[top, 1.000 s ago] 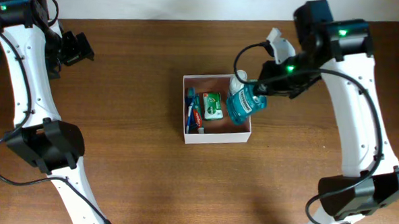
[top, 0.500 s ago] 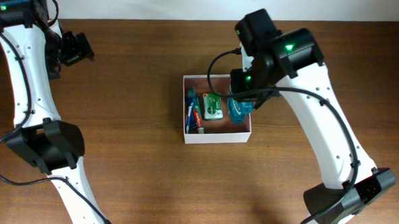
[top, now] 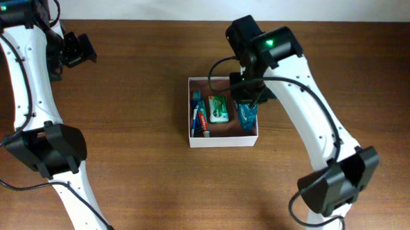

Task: Pack container
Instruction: 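Lower the Listerine bottle into the box's right side and release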

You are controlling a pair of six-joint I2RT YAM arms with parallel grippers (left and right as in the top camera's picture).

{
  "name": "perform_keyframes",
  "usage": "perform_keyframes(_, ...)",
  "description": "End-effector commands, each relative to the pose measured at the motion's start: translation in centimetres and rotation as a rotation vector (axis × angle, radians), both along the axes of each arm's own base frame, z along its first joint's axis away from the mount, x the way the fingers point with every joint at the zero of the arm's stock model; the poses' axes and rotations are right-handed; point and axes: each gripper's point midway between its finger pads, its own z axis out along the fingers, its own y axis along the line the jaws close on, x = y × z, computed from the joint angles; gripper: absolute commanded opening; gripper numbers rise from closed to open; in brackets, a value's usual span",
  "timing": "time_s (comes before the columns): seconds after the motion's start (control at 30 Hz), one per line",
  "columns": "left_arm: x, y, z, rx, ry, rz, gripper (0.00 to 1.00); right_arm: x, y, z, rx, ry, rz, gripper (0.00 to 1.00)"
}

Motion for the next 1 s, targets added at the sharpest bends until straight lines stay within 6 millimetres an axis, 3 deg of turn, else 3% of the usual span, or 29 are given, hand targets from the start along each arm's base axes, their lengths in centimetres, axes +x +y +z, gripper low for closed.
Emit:
perform_keyframes(0.0,-0.3,-0.1,1.2,-0.001,-0.028,-0.015,0.99,0.8,0.0,0.3,-0.014,-0.037,-0.012,0.15)
perform_keyframes(0.8,-0.3,-0.1,1.2,-0.001,-0.028,-0.015,0.99,2.8,-2.2,-2.4,-0.027,0.003,-0.064,0.15)
perform_keyframes(0.97,-0.3,-0.1,1.2,-0.001,-0.028,-0.015,0.99,3.0,-1.3,-3.2,0.012,0.013,-0.016,0.15)
